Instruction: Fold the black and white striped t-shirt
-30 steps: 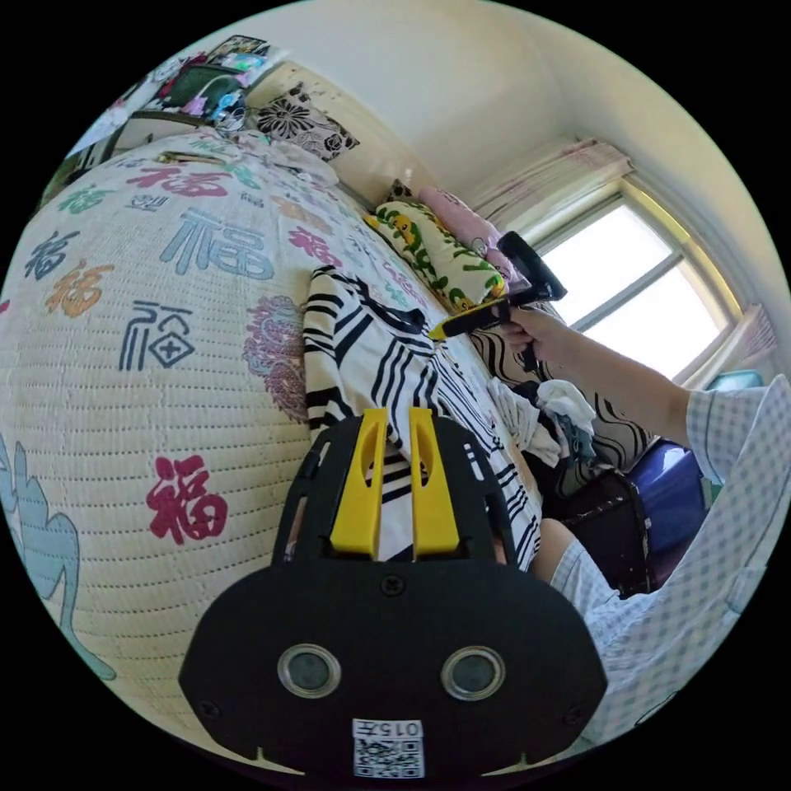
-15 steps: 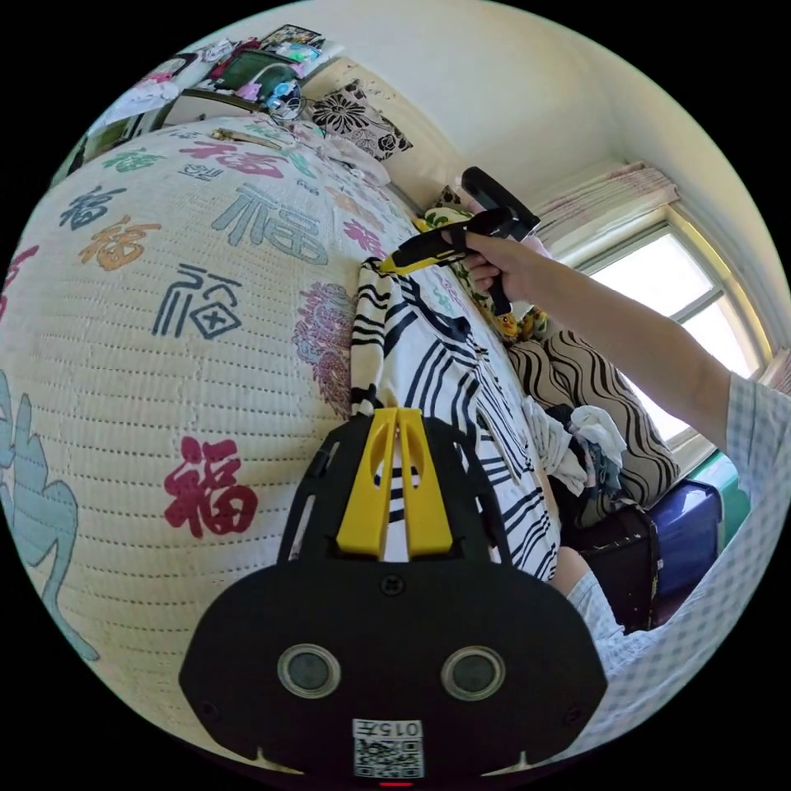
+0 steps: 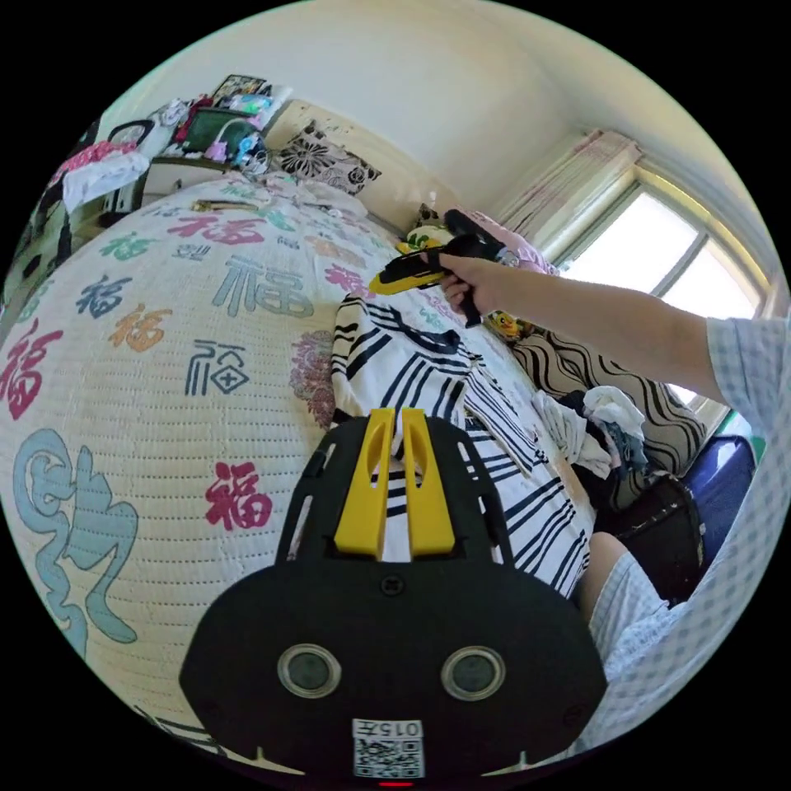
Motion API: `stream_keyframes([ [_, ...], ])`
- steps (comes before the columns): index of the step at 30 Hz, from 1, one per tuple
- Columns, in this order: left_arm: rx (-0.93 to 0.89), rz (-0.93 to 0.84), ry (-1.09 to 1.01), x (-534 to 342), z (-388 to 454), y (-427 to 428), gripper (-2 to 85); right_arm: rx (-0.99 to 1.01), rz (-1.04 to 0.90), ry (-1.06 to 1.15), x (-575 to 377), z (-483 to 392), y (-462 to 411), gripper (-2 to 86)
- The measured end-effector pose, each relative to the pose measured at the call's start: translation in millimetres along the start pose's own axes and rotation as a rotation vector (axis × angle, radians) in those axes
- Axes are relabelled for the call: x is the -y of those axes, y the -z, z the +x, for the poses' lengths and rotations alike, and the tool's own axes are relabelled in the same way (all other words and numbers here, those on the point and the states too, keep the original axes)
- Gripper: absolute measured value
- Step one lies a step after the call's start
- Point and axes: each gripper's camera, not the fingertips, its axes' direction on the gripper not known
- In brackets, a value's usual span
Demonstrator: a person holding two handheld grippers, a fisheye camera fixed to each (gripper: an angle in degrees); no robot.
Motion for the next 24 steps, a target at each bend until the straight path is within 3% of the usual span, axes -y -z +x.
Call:
stream_keyframes([
  [3, -0.044, -0.052, -0.121, -1.0, 24.6, -23.3, -0.2, -0.016, -0.07, 0.077, 7.2, -23.8, -20.4, 2.1],
  [5, -0.05, -0.201, -0.135, -8.9, 31.2, -59.0, -0.3, -0.16, -0.143, 0.06, 9.6, -30.1, -41.0, -0.2],
  [7, -0.01, -0.295, -0.118, -18.6, 30.3, -80.4, -0.4, -0.12, -0.12, 0.033, 6.1, -28.2, -42.0, -0.7],
  [11, -0.066, -0.238, -0.147, -25.9, 37.7, -73.0, -0.8, -0.017, 0.01, 0.086, -30.8, -30.9, -4.9, -1.0],
  [14, -0.141, -0.177, -0.182, -31.2, 50.2, -67.7, -0.8, -0.079, -0.101, 0.194, -80.0, -37.1, 1.7, -1.0],
  [20, -0.114, -0.392, -0.206, -57.0, 58.9, -121.0, -0.8, -0.224, -0.267, 0.165, -181.4, -8.1, -24.2, -1.0],
  [24, -0.137, -0.389, -0.213, -66.0, 60.8, -125.2, -0.6, -0.256, -0.174, 0.126, -205.8, -7.8, -7.5, -1.0],
])
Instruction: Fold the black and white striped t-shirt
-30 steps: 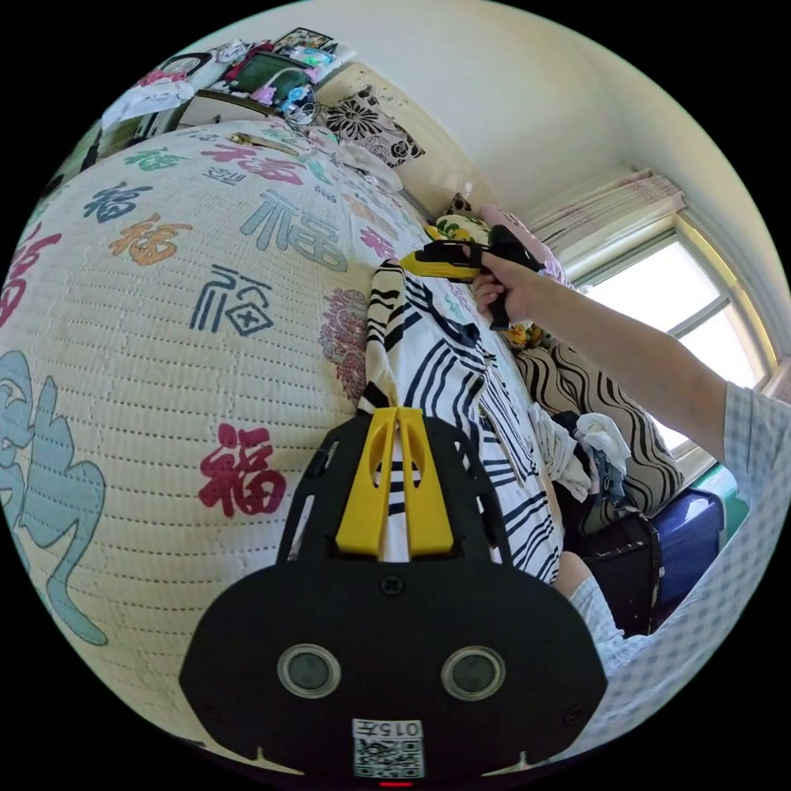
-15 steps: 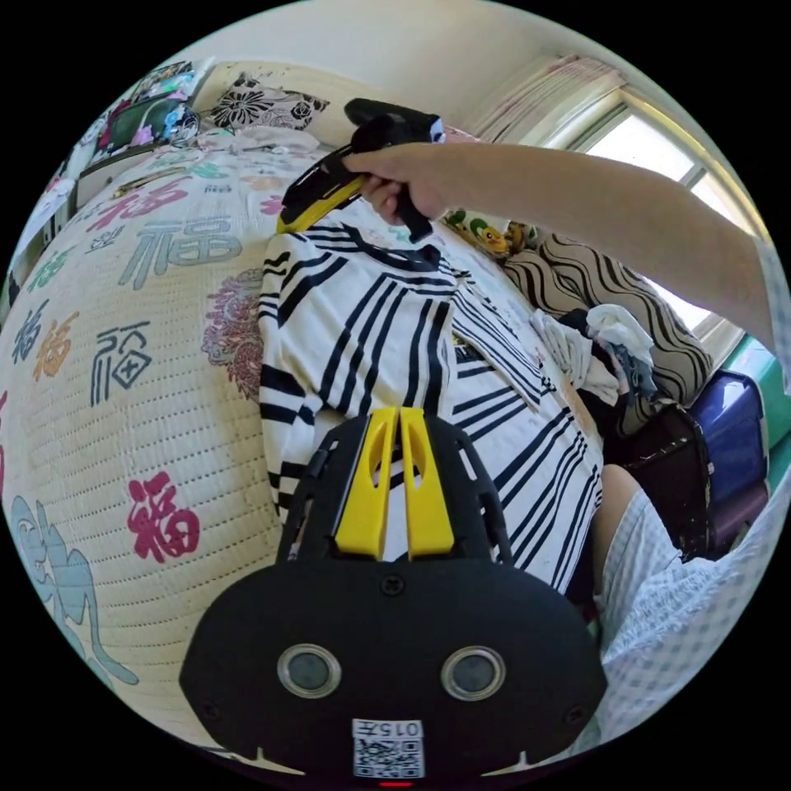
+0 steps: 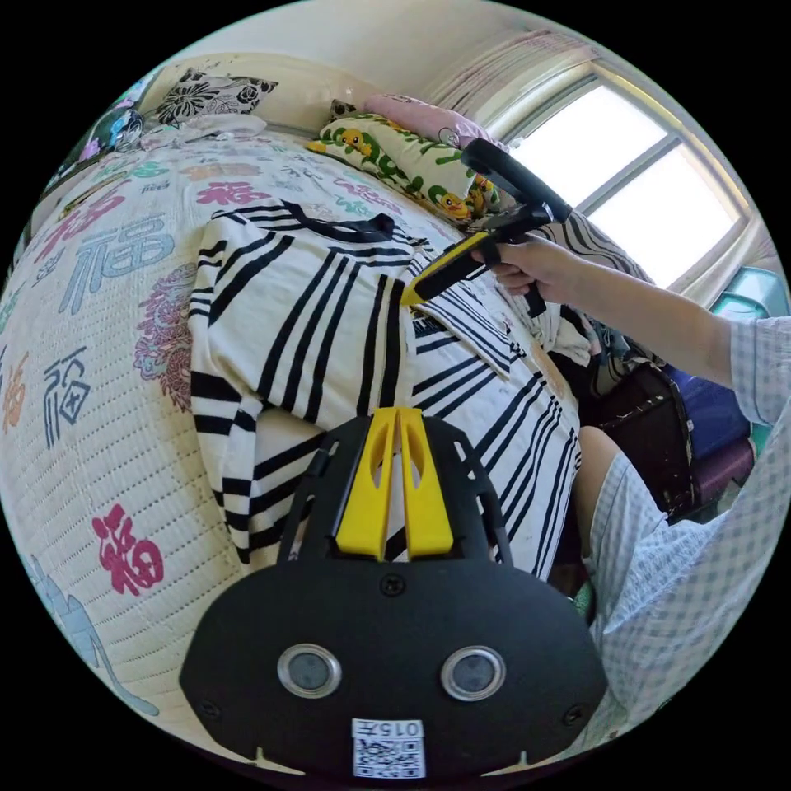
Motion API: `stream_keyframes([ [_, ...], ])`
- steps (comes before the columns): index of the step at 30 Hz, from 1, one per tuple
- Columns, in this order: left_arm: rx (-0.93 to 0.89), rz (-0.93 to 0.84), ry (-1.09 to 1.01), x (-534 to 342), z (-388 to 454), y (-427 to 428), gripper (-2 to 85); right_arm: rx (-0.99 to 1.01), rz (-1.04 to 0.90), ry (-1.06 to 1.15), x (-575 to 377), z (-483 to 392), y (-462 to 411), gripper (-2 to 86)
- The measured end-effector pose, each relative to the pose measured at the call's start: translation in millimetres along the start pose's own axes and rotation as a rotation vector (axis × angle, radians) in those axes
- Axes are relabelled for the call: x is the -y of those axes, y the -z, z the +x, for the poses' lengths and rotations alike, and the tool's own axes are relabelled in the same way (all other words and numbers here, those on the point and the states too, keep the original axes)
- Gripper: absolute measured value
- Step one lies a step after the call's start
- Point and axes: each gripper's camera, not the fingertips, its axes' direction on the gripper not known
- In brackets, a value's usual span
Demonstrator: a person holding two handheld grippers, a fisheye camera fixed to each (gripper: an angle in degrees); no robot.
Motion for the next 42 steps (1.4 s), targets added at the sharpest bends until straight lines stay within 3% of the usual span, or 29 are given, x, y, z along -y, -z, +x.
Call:
stream_keyframes([
  [3, -0.001, 0.079, -0.023, -0.8, 0.2, 21.8, 0.3, -0.031, 0.096, 0.015, -27.2, 5.2, 24.2, -0.9],
  [6, 0.124, 0.185, -0.007, 18.2, -12.7, 51.6, 2.6, -0.062, 0.171, -0.036, -46.2, 35.7, 47.2, -0.2],
  [8, 0.266, 0.121, -0.036, 60.2, -28.5, 46.5, 5.7, -0.109, 0.227, -0.082, -53.7, 59.3, 61.1, 1.9],
  [16, 0.406, -0.12, -0.068, 194.3, -80.4, -46.4, 7.0, -0.123, 0.236, -0.222, -48.0, 125.1, 65.2, 8.7],
  [22, 0.356, -0.258, 0.021, 209.7, -120.9, -118.7, 8.1, -0.043, 0.119, -0.284, -54.6, 157.1, 33.5, 10.2],
  [27, 0.271, -0.281, -0.003, 191.4, -121.0, -138.3, 2.3, -0.014, 0.048, -0.131, -71.0, 139.4, 26.4, 1.1],
  [30, 0.326, -0.228, -0.013, 185.7, -117.2, -129.2, 1.1, -0.127, 0.077, -0.116, -84.5, 130.6, 35.9, -0.3],
  [39, 0.445, -0.099, -0.054, 210.3, -85.9, -102.4, 0.1, -0.203, 0.193, -0.235, -99.8, 136.3, 96.0, -0.9],
  [42, 0.55, 0.013, -0.069, 204.5, -72.6, -89.0, 0.1, -0.228, 0.357, -0.296, -114.6, 129.2, 118.7, -0.8],
])
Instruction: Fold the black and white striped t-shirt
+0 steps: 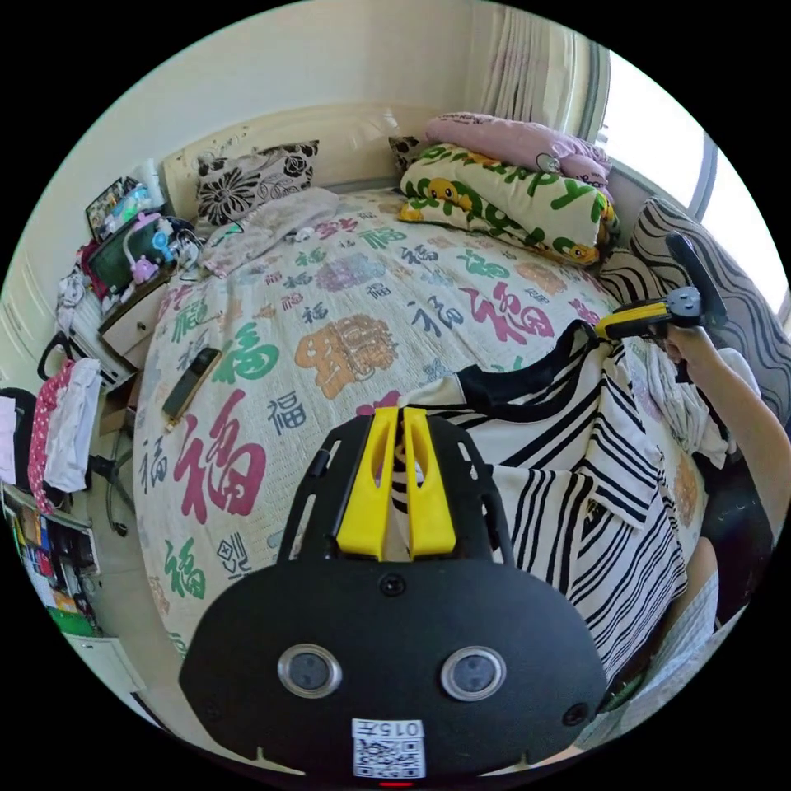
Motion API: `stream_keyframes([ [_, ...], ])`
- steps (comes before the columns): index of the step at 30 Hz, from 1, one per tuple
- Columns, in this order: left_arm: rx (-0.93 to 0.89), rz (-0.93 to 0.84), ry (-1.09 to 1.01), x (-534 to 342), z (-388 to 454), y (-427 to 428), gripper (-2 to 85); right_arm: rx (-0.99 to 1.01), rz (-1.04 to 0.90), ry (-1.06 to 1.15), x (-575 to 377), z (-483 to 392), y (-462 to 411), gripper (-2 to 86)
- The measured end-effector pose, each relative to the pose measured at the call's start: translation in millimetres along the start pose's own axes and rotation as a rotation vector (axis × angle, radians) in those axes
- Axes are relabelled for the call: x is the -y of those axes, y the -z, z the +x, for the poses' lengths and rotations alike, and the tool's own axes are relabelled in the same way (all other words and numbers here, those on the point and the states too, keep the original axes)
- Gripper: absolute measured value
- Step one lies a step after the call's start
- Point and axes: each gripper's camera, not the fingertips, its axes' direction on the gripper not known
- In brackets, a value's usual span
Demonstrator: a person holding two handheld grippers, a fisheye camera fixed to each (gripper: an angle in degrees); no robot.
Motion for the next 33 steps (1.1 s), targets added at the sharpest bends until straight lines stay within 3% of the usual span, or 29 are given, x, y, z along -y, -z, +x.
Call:
stream_keyframes([
  [6, -0.067, 0.09, -0.05, -83.0, 18.1, 26.3, 0.3, 0.053, 0.02, 0.038, -65.6, -10.5, 14.7, -0.7],
  [13, -0.156, 0.139, -0.186, -279.9, 102.9, 103.7, 0.5, 0.178, 0.086, 0.137, -245.4, -48.7, 60.1, -0.6],
  [20, -0.188, 0.005, -0.261, -475.9, 204.6, 139.9, 0.4, 0.236, 0.0, 0.157, -429.4, -101.3, 38.7, -0.5],
  [26, -0.099, -0.096, -0.335, -543.0, 258.4, 129.8, 0.4, 0.107, -0.081, 0.217, -497.8, -136.0, 2.4, -0.3],
  [33, -0.029, -0.146, -0.369, -559.0, 280.7, 128.4, 0.2, 0.015, -0.099, 0.288, -523.4, -154.8, -12.3, 0.1],
])
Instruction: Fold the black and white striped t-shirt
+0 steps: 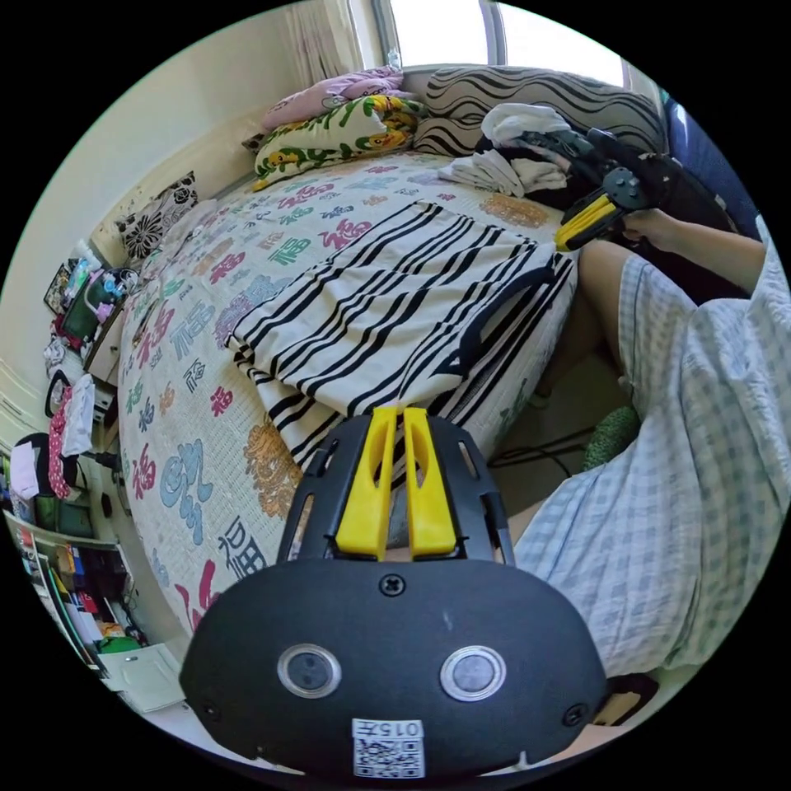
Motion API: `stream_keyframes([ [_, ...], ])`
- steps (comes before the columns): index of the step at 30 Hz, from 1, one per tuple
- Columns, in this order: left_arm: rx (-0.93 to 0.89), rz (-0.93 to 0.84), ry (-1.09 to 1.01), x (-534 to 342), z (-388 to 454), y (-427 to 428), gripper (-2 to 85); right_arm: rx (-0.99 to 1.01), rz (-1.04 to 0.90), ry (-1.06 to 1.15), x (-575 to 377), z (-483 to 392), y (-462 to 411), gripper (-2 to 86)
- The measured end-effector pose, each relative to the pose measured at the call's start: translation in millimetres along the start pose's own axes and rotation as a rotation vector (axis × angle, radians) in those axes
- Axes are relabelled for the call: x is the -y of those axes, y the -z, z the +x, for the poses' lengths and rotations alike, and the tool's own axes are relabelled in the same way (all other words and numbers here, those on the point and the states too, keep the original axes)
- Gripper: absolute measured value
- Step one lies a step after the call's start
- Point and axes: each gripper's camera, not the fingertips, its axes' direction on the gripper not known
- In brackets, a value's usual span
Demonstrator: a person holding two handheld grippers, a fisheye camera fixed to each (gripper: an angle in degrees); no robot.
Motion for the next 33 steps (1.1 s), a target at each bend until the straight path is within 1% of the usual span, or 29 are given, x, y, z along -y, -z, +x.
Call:
stream_keyframes([
  [1, -0.002, -0.037, 0.004, 0.3, 0.1, -5.2, 0.1, 0.028, -0.005, -0.014, -1.4, 0.9, -4.6, 0.3],
  [3, -0.048, -0.132, 0.027, 4.2, -4.9, -21.8, 0.0, 0.061, -0.076, -0.048, -0.4, 5.2, -18.6, 0.8],
  [4, -0.115, -0.24, 0.045, 8.3, -11.8, -37.9, -0.3, 0.053, -0.147, -0.06, 0.7, 8.8, -29.4, 1.7],
  [5, -0.189, -0.397, 0.063, 12.4, -20.2, -55.1, -0.5, 0.035, -0.185, -0.089, 0.0, 13.8, -35.3, 3.2],
  [6, -0.203, -0.455, 0.078, 13.2, -24.4, -60.2, -0.5, 0.033, -0.18, -0.103, -1.0, 16.1, -35.3, 3.1],
  [7, -0.198, -0.519, 0.112, 14.1, -32.2, -61.4, -0.6, 0.051, -0.136, -0.125, -3.5, 19.7, -30.6, 3.0],
  [9, -0.167, -0.446, 0.15, 21.9, -40.9, -41.1, -0.7, 0.109, -0.05, -0.14, -5.1, 21.9, -22.2, 1.2],
  [10, -0.178, -0.36, 0.176, 31.4, -45.7, -24.6, -0.8, 0.132, -0.017, -0.14, -2.0, 20.8, -20.9, 0.6],
  [11, -0.216, -0.274, 0.193, 43.6, -48.8, -11.9, -0.8, 0.137, -0.006, -0.126, 4.3, 17.3, -23.9, 0.2],
  [13, -0.264, -0.188, 0.201, 63.7, -50.7, -5.4, -0.8, 0.125, -0.017, -0.098, 17.2, 9.6, -34.6, -0.3],
  [15, -0.276, -0.195, 0.209, 81.0, -52.6, -16.8, -0.8, 0.106, -0.051, -0.07, 29.4, 1.9, -50.5, -0.6],
  [18, -0.237, -0.297, 0.236, 89.9, -59.2, -55.2, -0.8, 0.062, -0.169, -0.039, 37.2, -3.2, -90.8, -0.9],
  [19, -0.229, -0.331, 0.224, 89.2, -60.7, -67.1, -0.8, 0.071, -0.147, -0.036, 34.8, -1.2, -96.5, -0.8],
  [21, -0.255, -0.302, 0.242, 89.4, -71.8, -62.1, -0.7, 0.121, -0.149, -0.051, 33.9, 7.8, -97.8, -0.6],
  [23, -0.321, -0.309, 0.304, 93.7, -99.7, -46.9, -0.2, 0.199, -0.127, -0.131, 30.7, 29.7, -92.0, 0.1],
  [24, -0.322, -0.289, 0.315, 94.6, -108.5, -39.5, 0.0, 0.205, -0.108, -0.163, 29.1, 38.0, -88.8, 0.9],
  [26, -0.279, -0.156, 0.426, 97.4, -160.8, -1.8, 1.1, 0.208, -0.014, -0.307, 25.4, 81.6, -74.2, 4.1],
  [27, -0.27, -0.119, 0.469, 98.2, -177.6, 7.2, 1.6, 0.214, 0.019, -0.34, 25.4, 93.4, -70.3, 4.9],
  [29, -0.234, 0.037, 0.636, 102.2, -245.9, 34.7, 4.3, 0.283, 0.14, -0.473, 31.6, 141.8, -60.9, 6.1],
  [31, -0.212, 0.083, 0.725, 111.1, -290.0, 36.7, 6.1, 0.34, 0.199, -0.546, 43.5, 172.8, -63.1, 6.6],
  [33, -0.231, 0.083, 0.814, 121.4, -326.4, 25.1, 7.1, 0.353, 0.215, -0.608, 60.7, 197.7, -73.4, 7.4],
])
